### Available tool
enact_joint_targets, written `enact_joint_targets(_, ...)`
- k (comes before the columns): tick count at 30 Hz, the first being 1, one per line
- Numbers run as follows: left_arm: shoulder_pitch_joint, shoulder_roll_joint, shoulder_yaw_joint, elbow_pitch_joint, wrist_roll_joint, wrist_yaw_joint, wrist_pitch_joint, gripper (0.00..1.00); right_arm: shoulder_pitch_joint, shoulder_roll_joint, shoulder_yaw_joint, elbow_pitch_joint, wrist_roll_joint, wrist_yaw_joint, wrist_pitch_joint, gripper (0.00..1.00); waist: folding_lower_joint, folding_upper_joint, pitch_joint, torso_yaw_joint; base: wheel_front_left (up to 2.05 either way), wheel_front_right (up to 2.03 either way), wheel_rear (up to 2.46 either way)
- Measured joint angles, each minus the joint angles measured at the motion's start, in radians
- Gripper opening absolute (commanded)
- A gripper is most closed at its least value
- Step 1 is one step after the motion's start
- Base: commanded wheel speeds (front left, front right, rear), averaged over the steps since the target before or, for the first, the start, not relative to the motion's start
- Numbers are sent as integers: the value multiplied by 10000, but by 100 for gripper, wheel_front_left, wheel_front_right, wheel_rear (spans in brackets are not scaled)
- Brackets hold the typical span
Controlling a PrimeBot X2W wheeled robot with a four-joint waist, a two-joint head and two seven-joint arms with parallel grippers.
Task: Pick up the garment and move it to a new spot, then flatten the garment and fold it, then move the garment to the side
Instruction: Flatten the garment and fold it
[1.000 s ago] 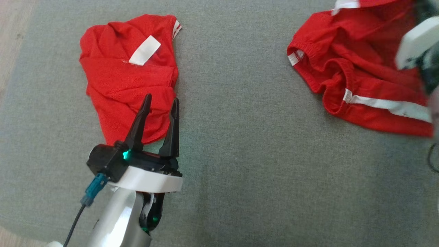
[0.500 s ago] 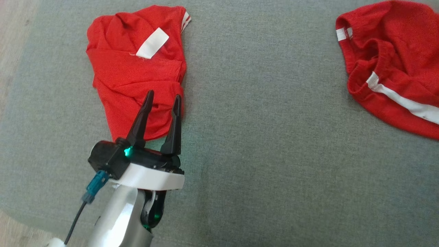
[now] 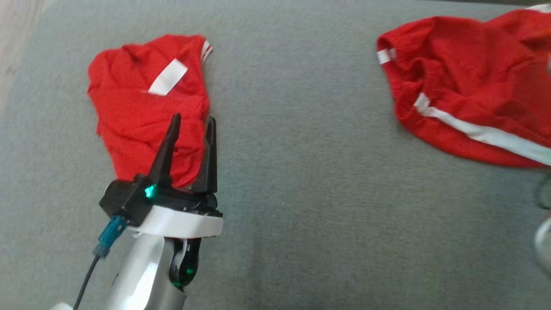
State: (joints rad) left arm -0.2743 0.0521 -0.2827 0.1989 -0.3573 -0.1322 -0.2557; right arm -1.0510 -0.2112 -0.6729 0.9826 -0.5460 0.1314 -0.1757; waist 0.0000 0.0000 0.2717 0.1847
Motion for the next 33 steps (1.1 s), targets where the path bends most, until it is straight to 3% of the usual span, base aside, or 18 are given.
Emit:
enact_joint_targets(6,524,12,305,-142,82,0,-8,100,533,1256,1693,-23,1546,0,-752,100,-1,0,-711,-604,0,0,0)
enact_joint_targets(13,924,23,441,-240,228,0,-8,100,4066,1475,5335,-3158,5622,0,-765,100,-2,0,-1458,-1377,0,0,0)
enact_joint_targets(16,1060,42,522,-247,228,0,-10,100,5921,1544,6146,-4326,6625,0,-765,100,-2,0,-1669,-1681,0,0,0)
enact_joint_targets(19,1171,61,477,-236,226,0,-10,100,7325,1544,6613,-5164,6938,0,-765,100,-2,0,-1759,-1955,0,0,0)
enact_joint_targets(23,1171,140,424,-174,226,0,-10,100,8081,1570,6740,-5649,7198,0,-765,100,-1,0,-1737,-2147,0,0,0)
enact_joint_targets(29,1020,479,63,77,224,0,-10,100,8177,1582,6920,-6362,7217,0,-767,100,0,0,-1410,-2474,0,0,0)
enact_joint_targets(33,174,838,-890,502,222,0,0,100,8173,1590,6817,-6533,7181,0,-767,100,1,0,-1076,-2694,0,0,0)
